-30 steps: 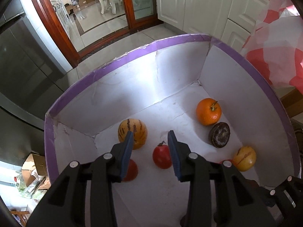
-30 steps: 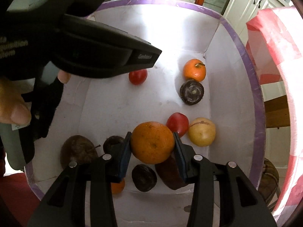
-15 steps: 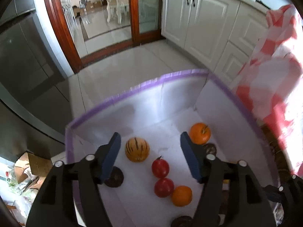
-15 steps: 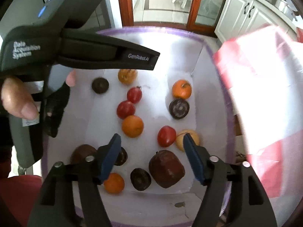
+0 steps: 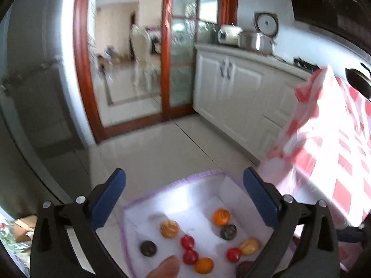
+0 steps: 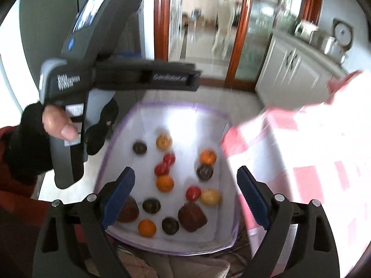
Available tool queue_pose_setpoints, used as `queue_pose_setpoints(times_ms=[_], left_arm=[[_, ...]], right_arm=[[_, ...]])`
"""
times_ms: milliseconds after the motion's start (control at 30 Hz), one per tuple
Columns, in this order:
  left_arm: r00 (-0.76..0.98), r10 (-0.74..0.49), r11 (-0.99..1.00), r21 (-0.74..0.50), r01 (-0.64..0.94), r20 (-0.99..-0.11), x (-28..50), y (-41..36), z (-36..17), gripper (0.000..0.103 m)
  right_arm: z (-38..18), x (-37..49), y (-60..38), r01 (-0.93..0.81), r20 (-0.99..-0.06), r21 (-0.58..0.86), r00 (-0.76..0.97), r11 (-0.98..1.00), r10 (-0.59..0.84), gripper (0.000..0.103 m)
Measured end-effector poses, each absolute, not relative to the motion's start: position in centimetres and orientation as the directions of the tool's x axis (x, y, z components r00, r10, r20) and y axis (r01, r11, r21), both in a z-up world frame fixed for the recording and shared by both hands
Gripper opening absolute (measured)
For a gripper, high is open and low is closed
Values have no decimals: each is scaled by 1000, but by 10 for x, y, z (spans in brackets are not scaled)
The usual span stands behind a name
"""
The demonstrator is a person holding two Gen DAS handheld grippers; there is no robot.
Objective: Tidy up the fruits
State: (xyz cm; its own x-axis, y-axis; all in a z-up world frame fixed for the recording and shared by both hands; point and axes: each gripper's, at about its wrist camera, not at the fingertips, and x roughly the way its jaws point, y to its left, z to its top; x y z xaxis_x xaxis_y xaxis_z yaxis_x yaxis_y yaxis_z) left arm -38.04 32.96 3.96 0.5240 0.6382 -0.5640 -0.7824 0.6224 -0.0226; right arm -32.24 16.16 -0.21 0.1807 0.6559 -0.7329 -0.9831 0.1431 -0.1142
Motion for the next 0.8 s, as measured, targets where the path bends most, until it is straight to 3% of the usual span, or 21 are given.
queue_pose_setpoints(times_ms=[133, 300, 500, 600, 800], left_arm=[[462, 645, 600, 30, -799, -609, -382, 324, 51, 101], [425, 486, 651, -8, -759, -763, -382, 320, 9, 101], [264, 309, 648, -1, -762, -913, -370, 321, -57, 101], [217, 242, 639, -13, -769, -946, -369, 326, -76, 101], [204, 222, 623, -23, -782, -954, -376, 329, -86, 101]], right_arm=[[14, -317, 152, -977, -720, -72, 191, 203, 667, 87], [-20, -317, 162, -972, -805, -63, 183, 225, 565, 87], [-78, -314, 176, -957, -908, -95, 195, 273, 372, 87], [-95, -305, 180, -943, -939, -113, 204, 313, 277, 87], [-102, -298, 178, -937, -952, -64, 161, 344, 262, 87]])
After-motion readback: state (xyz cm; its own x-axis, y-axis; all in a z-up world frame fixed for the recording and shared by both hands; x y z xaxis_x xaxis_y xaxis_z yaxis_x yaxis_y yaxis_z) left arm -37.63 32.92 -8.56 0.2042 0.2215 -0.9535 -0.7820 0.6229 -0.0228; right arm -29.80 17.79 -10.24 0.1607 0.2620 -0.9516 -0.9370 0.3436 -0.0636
